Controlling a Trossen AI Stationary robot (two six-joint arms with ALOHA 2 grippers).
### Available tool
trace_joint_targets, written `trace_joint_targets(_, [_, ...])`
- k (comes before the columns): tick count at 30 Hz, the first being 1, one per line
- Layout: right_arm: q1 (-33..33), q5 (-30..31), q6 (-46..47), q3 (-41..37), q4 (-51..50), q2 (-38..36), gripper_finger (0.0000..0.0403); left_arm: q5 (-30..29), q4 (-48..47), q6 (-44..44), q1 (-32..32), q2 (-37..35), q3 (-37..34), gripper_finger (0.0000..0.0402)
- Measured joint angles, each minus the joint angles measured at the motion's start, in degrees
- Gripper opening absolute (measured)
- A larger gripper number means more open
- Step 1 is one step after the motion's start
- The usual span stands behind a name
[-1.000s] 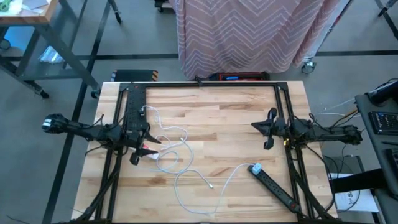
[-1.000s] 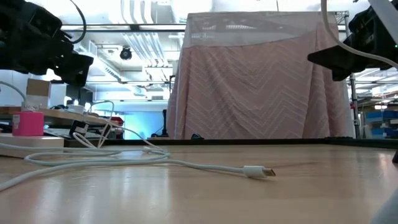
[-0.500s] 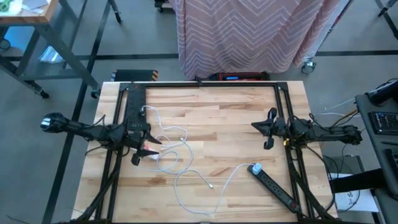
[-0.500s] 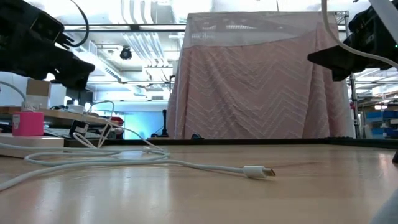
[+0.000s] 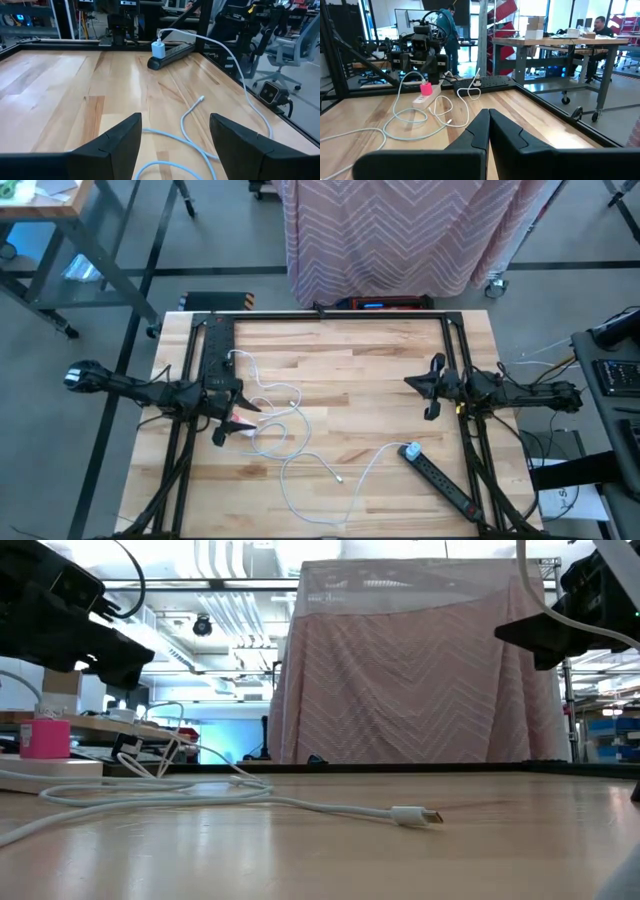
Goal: Insert USB
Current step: Return to Home Position
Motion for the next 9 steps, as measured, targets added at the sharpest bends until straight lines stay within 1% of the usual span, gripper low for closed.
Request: trace_joint_targets(9, [0.00, 0.00, 0.00, 0.00, 0.00, 0.00, 0.0000, -0.01, 0.00, 0.01, 0.00, 0.37, 0.00, 0.0231])
